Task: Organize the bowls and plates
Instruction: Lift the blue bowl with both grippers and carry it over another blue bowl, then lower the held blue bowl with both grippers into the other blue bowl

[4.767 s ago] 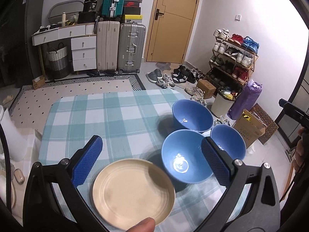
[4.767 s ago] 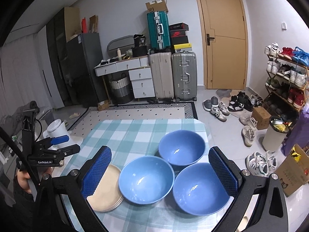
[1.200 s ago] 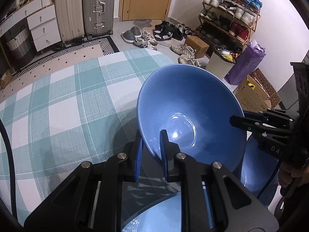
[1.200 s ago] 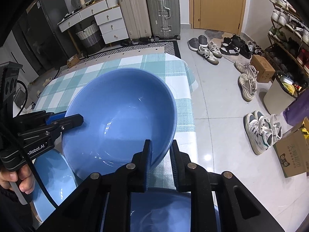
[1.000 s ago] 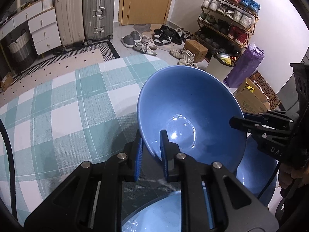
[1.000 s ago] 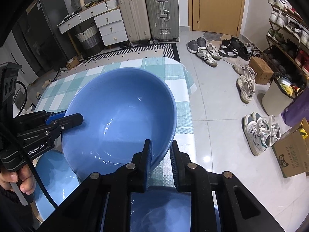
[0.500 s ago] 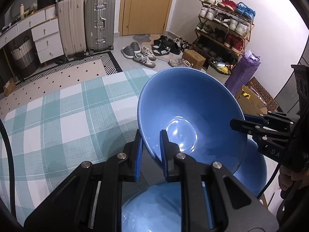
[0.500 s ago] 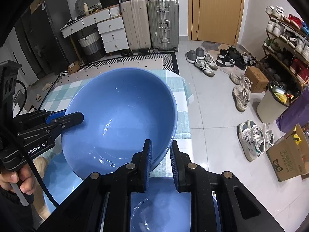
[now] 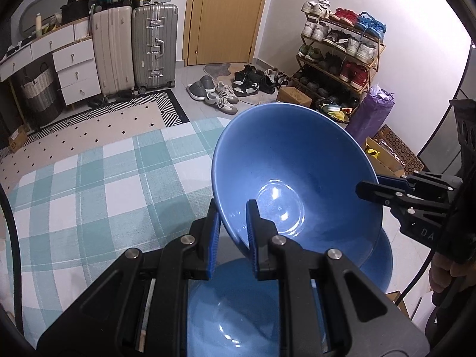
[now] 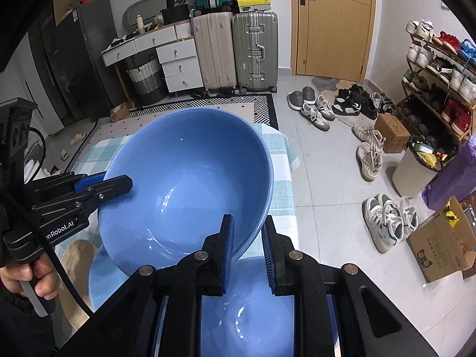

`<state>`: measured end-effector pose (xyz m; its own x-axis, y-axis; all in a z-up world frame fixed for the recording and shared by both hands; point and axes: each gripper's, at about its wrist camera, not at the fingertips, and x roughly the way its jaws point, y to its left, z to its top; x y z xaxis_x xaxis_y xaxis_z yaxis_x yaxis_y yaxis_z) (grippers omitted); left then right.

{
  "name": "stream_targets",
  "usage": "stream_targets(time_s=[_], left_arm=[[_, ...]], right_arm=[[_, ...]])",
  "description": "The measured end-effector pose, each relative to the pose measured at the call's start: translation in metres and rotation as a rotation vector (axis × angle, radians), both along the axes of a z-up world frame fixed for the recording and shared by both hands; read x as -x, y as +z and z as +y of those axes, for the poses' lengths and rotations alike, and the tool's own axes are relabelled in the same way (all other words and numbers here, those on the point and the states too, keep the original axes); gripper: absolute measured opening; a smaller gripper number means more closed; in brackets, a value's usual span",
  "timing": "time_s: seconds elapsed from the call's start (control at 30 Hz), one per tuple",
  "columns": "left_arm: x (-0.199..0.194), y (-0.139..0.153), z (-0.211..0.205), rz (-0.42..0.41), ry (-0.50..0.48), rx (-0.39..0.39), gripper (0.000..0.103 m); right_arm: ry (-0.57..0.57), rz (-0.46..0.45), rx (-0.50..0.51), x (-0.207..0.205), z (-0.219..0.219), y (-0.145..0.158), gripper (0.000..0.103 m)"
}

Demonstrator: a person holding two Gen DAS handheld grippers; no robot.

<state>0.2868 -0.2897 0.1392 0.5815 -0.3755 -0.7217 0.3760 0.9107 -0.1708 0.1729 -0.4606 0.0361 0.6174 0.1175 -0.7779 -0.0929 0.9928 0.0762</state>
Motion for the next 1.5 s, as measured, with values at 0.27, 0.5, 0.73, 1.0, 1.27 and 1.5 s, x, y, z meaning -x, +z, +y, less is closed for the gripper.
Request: stream_targets(time_s=[0.27, 0.5, 0.73, 1.0, 1.27, 1.5], left_arm=[[0.032, 0.021, 0.009, -0.014, 0.007, 0.008, 0.014], [0.057, 0.031, 0.017, -0.022, 0.012, 0.01, 0.014], [0.071, 0.037, 0.019, -0.035, 0.014, 0.011, 0.014], [0.103, 0.05, 0.028, -0.055, 0.025, 0.0, 0.014], [0.132, 0.055, 0.037, -0.068, 0.036, -0.009, 0.014], [0.157, 0.055, 0.048, -0.072, 0.041, -0.013, 0.014]], right_arm=[[0.012, -0.022, -0.006, 0.024, 0.011, 0.015, 0.019], [0.018, -0.031, -0.007, 0.035, 0.017, 0.02, 0.019], [0.025, -0.042, -0.008, 0.048, 0.026, 0.029, 0.019], [0.039, -0.051, -0.02, 0.067, 0.039, 0.031, 0.019], [0.054, -0.064, -0.028, 0.087, 0.051, 0.034, 0.019], [0.068, -0.067, -0.032, 0.103, 0.061, 0.032, 0.02]])
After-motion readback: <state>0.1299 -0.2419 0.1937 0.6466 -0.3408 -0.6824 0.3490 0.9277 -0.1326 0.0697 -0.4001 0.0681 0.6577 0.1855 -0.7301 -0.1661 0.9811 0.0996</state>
